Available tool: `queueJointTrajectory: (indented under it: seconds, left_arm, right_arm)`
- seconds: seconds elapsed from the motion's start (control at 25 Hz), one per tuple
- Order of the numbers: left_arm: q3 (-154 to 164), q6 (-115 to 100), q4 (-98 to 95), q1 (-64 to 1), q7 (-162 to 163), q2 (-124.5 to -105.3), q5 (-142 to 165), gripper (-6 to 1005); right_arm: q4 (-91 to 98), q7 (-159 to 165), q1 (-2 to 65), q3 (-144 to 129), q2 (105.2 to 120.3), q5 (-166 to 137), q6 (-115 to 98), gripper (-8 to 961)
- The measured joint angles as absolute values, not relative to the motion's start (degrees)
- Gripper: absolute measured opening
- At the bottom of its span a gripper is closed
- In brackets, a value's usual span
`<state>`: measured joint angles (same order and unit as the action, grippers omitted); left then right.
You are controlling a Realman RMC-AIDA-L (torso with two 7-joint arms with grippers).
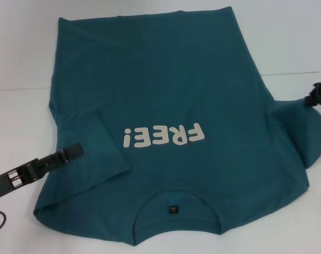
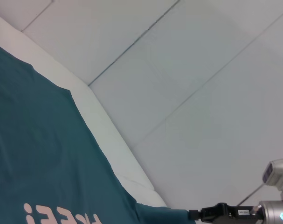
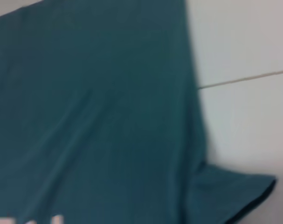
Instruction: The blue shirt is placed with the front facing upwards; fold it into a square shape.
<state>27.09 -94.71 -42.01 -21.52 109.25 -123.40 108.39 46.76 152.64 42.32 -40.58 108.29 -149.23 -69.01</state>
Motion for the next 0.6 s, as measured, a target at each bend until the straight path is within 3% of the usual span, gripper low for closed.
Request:
queueJointTrajectory:
  seconds: [0.6]
  left_arm:
    - [23.29, -94.82, -42.01, -20.97, 109.65, -123.25, 108.29, 912]
  right_arm:
    - [45.63, 152.89, 48.74, -41.52, 110.49, -149.40, -73.07, 10]
